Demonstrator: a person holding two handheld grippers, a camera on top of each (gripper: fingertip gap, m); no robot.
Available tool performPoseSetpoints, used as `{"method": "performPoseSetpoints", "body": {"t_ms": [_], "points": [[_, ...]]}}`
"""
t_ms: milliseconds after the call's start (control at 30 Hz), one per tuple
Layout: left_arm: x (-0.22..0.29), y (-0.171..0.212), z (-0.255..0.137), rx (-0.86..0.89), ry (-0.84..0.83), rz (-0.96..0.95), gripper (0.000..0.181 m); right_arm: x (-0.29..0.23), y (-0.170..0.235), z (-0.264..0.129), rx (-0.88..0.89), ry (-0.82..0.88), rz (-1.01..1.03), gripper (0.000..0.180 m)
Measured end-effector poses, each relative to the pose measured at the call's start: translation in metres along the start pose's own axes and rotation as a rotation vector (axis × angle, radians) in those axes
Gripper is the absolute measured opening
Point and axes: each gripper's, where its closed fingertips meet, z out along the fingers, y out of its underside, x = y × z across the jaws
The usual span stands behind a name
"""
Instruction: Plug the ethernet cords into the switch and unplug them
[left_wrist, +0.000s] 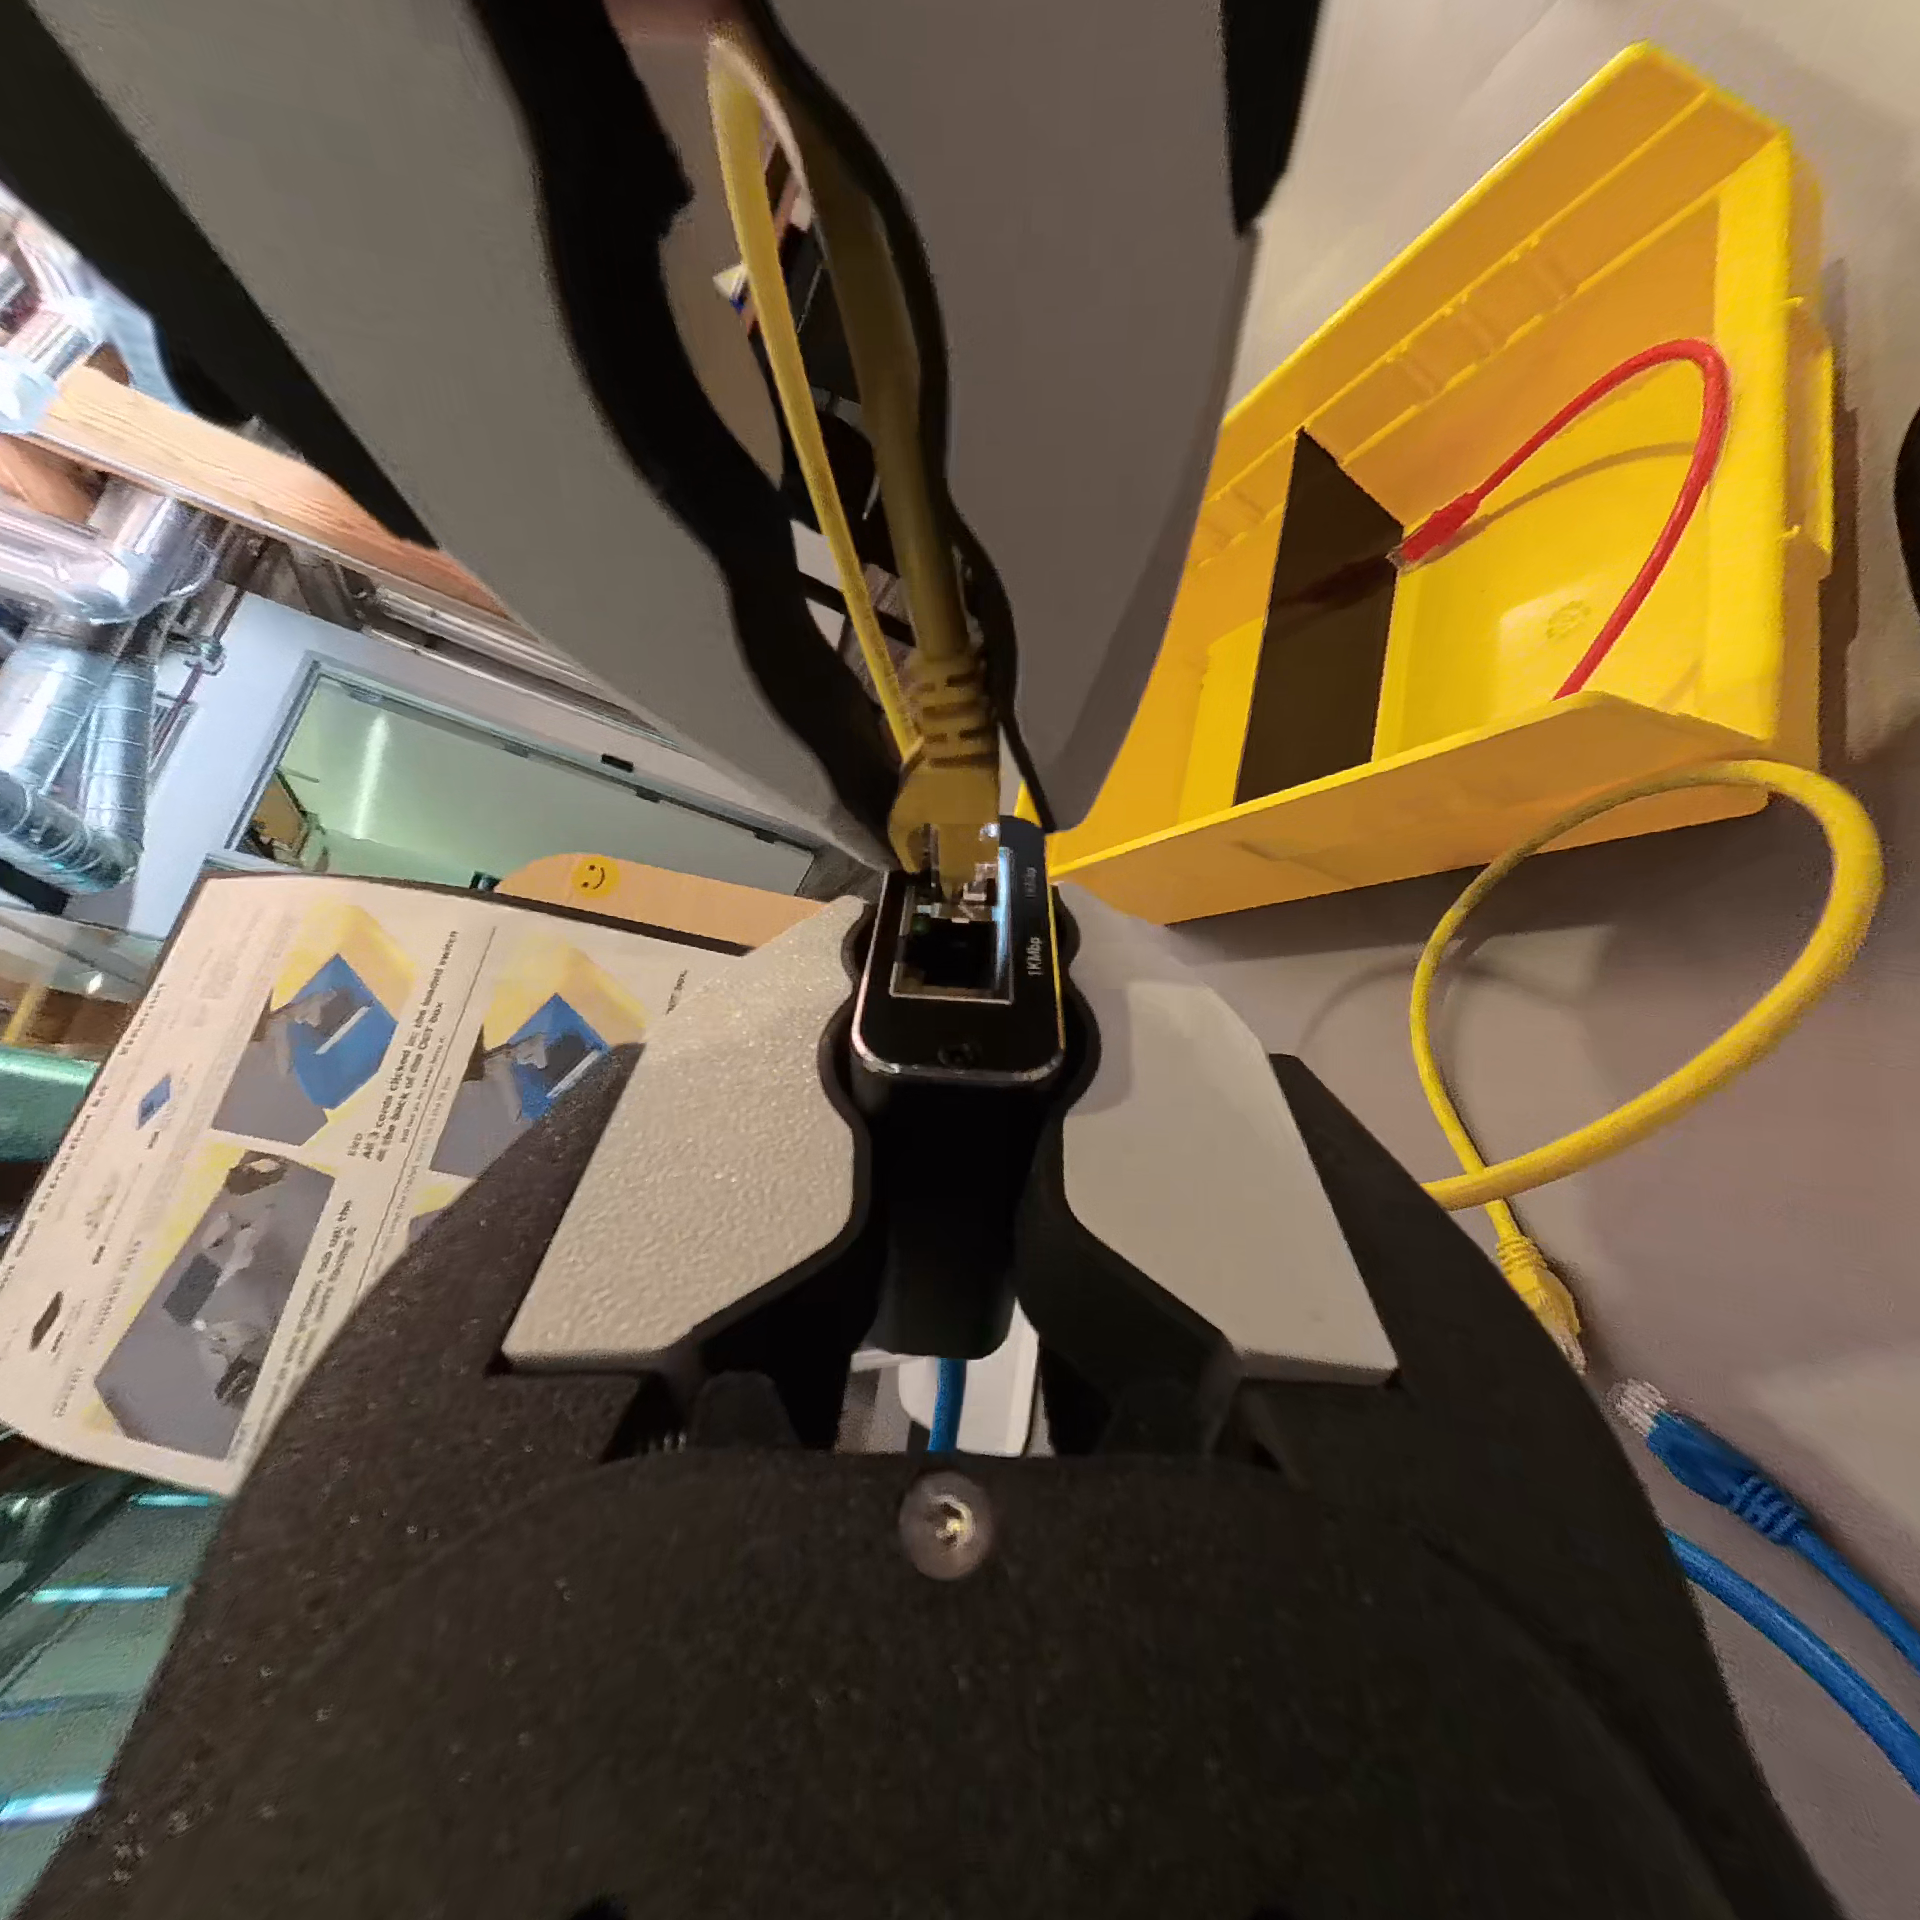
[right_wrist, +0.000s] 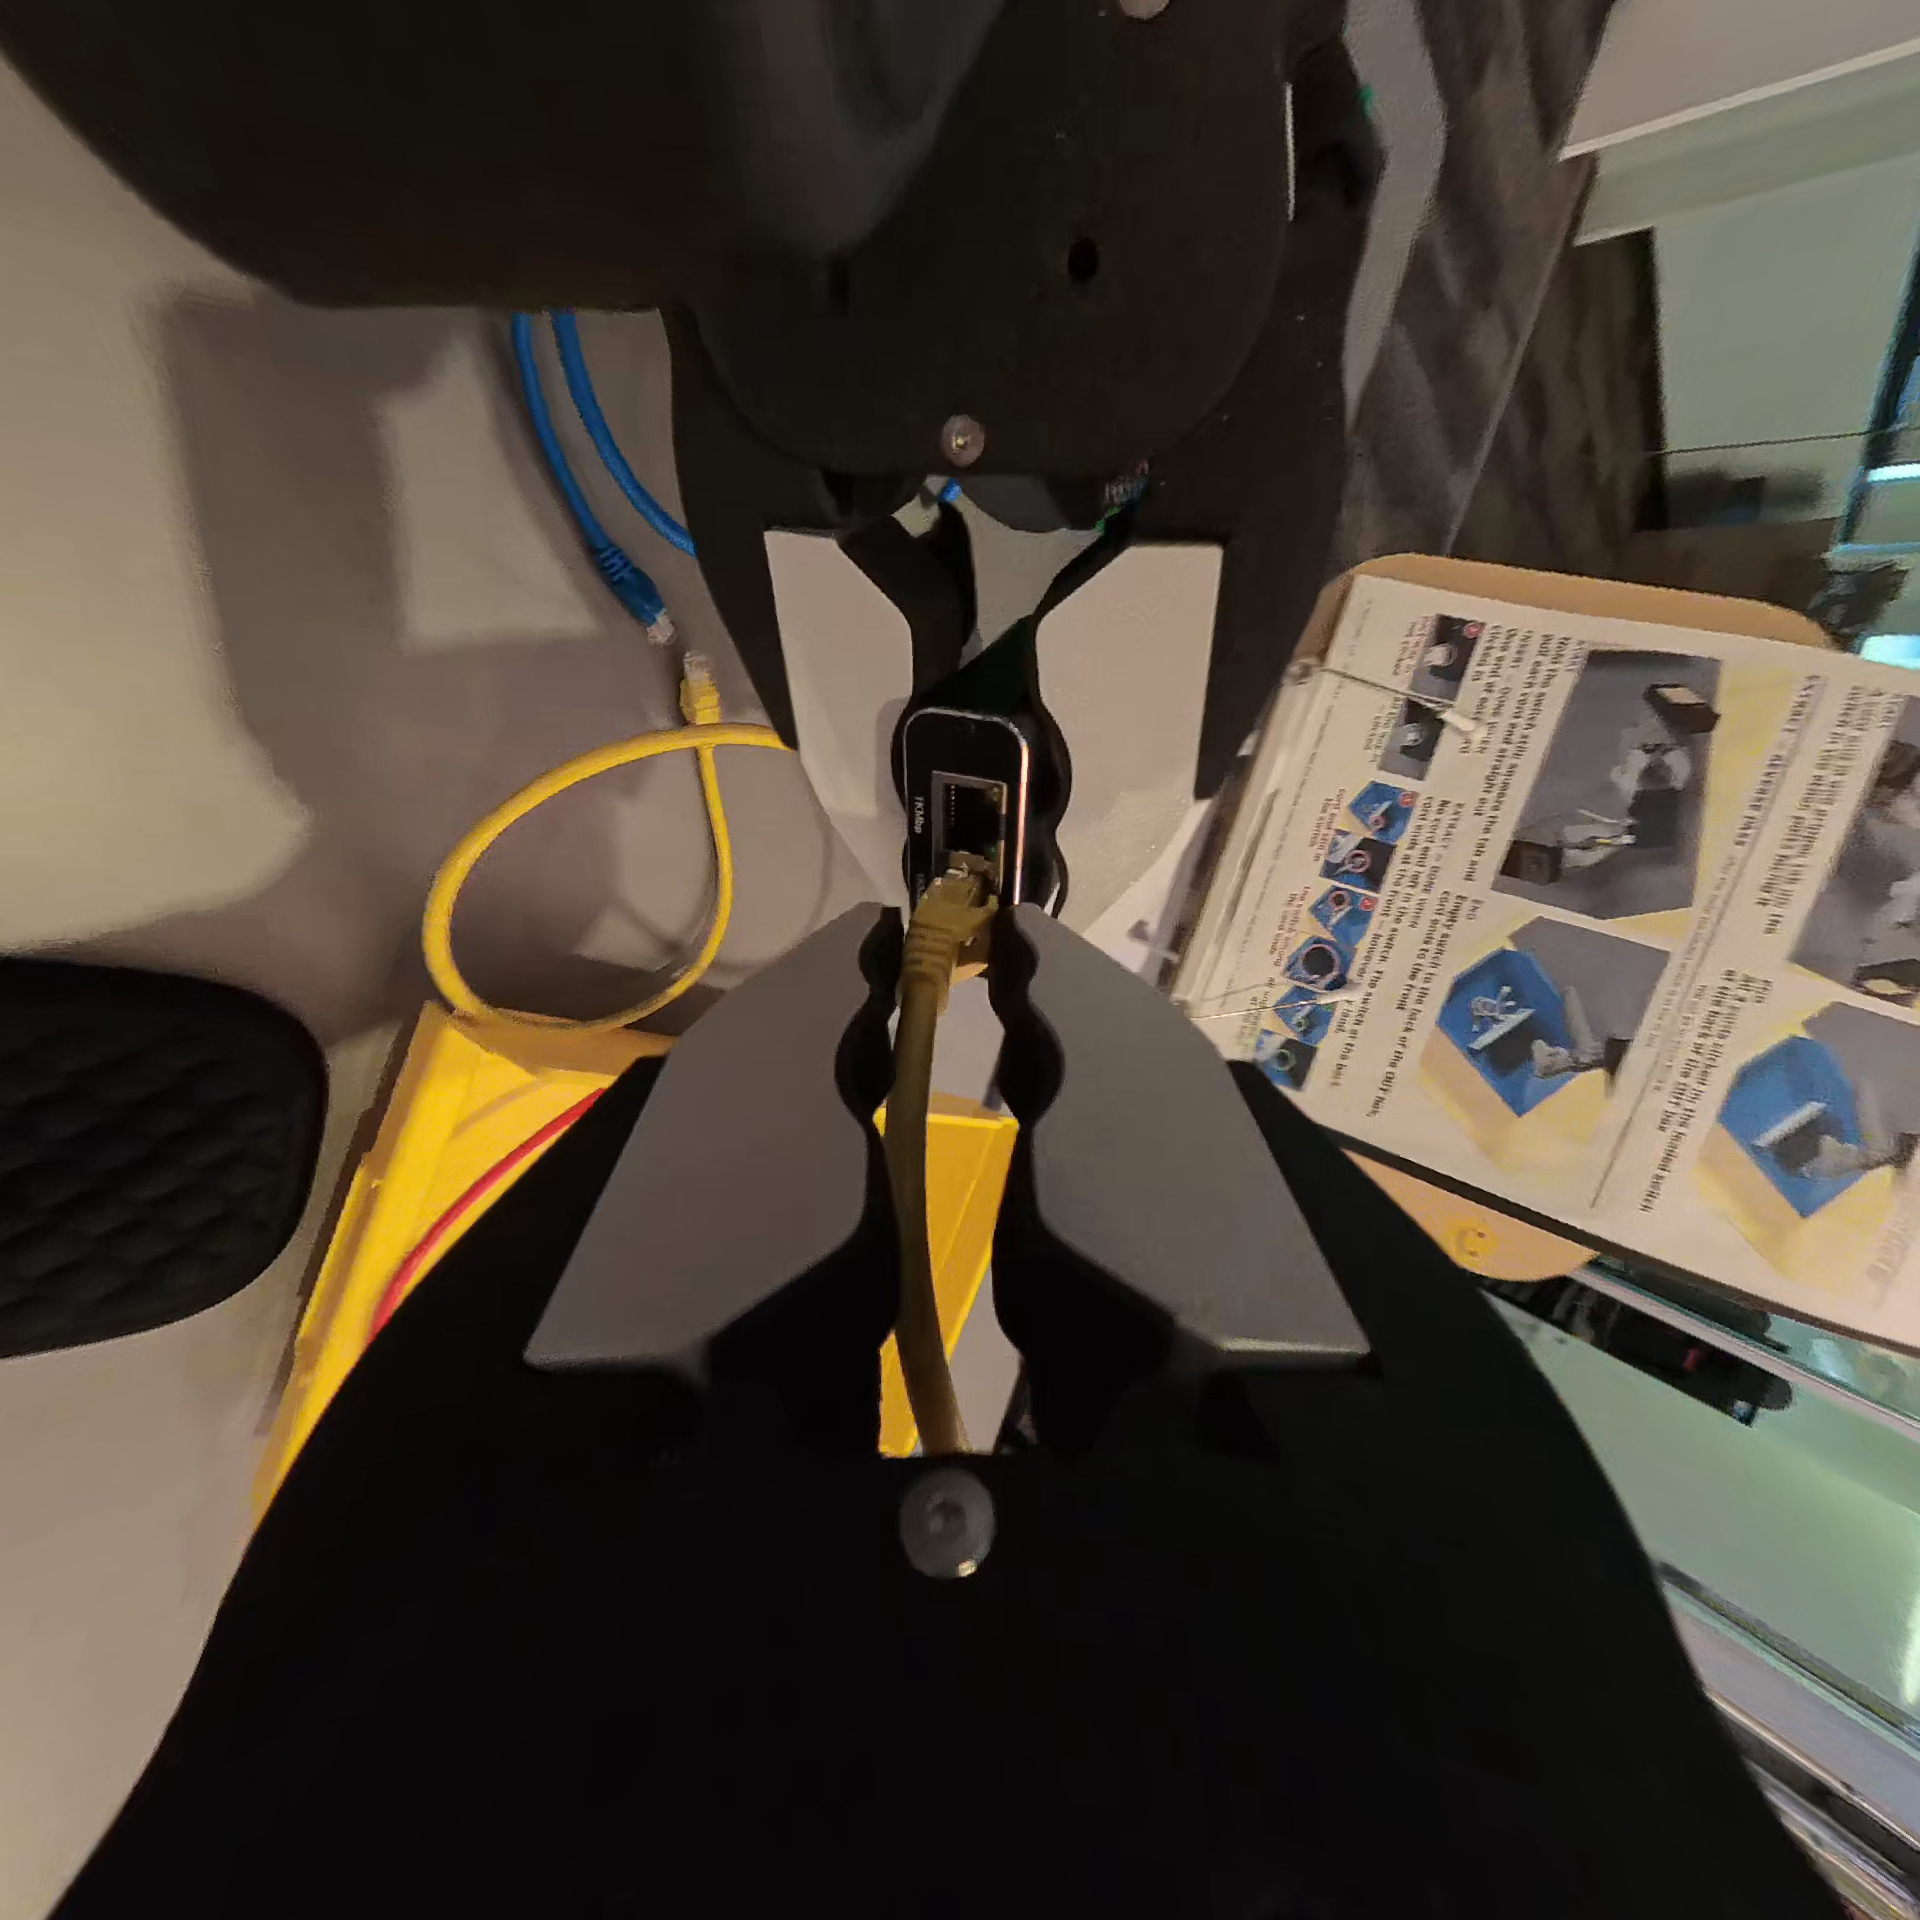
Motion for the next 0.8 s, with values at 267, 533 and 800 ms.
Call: {"method": "performPoseSetpoints", "body": {"t_ms": [267, 533, 800], "points": [[0.009, 0.003, 0.006, 0.038, 0.046, -0.012, 0.029, -0.007, 0.005, 0.005, -0.063, -0.187, 0.054, 0.018], [-0.054, 0.046, -0.025, 0.049, -0.106, -0.284, 0.027, -0.07, 0.034, 0.014, -0.163, -0.388, -0.001, 0.016], [-0.086, 0.04, -0.054, 0.185, -0.205, -0.428, 0.027, 0.026, 0.026, -0.04, 0.038, -0.147, 0.244, 0.015]]}}
